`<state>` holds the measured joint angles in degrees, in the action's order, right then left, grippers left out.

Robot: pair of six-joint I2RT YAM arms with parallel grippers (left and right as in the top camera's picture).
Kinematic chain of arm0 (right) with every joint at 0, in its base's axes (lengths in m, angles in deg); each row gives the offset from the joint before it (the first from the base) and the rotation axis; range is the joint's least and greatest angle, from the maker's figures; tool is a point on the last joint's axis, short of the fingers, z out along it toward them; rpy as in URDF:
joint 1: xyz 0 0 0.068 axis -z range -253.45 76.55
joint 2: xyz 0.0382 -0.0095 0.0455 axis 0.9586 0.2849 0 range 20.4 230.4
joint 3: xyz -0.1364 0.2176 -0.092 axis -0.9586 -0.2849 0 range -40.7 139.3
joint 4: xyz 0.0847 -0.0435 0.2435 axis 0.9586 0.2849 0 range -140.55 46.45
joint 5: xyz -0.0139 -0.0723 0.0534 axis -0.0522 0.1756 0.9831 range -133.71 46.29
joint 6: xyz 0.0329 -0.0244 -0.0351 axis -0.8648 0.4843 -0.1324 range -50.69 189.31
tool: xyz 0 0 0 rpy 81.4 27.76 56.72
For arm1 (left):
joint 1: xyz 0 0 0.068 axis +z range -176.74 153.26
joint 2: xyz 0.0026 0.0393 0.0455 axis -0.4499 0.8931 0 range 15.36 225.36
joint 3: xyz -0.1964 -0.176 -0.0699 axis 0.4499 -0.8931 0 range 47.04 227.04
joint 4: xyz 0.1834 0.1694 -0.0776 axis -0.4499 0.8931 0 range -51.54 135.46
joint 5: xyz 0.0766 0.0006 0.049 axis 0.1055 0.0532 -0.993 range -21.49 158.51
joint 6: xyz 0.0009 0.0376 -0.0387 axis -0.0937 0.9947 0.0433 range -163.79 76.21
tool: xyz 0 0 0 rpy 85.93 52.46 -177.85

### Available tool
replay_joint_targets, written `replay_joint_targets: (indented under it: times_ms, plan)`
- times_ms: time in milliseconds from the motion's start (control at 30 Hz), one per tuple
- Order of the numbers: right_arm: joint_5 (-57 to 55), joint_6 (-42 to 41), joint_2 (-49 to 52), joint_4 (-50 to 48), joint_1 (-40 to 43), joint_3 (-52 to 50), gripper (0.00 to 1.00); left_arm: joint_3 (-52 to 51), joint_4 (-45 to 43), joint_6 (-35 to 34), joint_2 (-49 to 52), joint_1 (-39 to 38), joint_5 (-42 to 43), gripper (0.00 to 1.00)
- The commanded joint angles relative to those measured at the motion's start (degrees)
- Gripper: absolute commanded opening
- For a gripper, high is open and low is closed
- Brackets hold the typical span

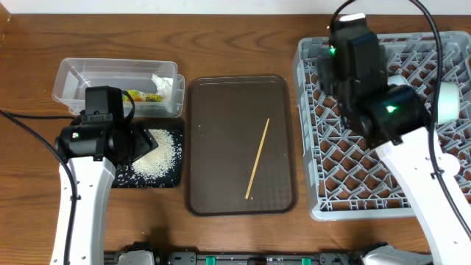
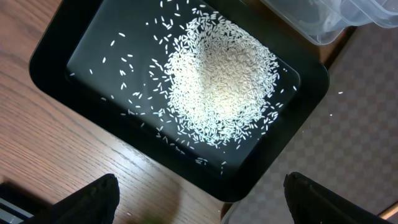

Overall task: Sort waste into correct bins and load items into the dishwasher rack
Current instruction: 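Move the right gripper to the brown tray and grasp the chopstick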

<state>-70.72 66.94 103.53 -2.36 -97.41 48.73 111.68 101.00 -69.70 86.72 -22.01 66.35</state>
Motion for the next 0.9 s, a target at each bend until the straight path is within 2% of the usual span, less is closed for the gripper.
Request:
replay_joint_targets:
  times_ms: [0,233,467,700,767,867]
  plan:
    - [12.8,-0.4,2.0,2.2,0.3,-0.3,0.72,0.3,0.0,-0.3,-0.2,0.2,-1.1,0.87]
    - [15.5,-3.8,4.6,6.8,0.0,-0.3,0.75,0.3,0.0,-0.3,-0.2,0.2,-1.1,0.87]
    - [27.8,-4.1,7.3,7.2,-1.0,-0.3,0.75,0.3,0.0,-0.3,-0.2,0.2,-1.1,0.87]
    - [33.0,-13.1,15.0,11.0,-5.6,-0.3,0.73,0.3,0.0,-0.3,-0.2,0.2,-1.1,0.87]
    - [33.7,-15.6,17.8,12.8,-7.5,-0.3,0.69,0.3,0.0,-0.3,-0.2,0.2,-1.1,0.87]
    - [33.7,-21.8,22.5,16.6,-10.8,-0.3,0.68,0.3,0.0,-0.3,-0.2,0.2,-1.1,0.87]
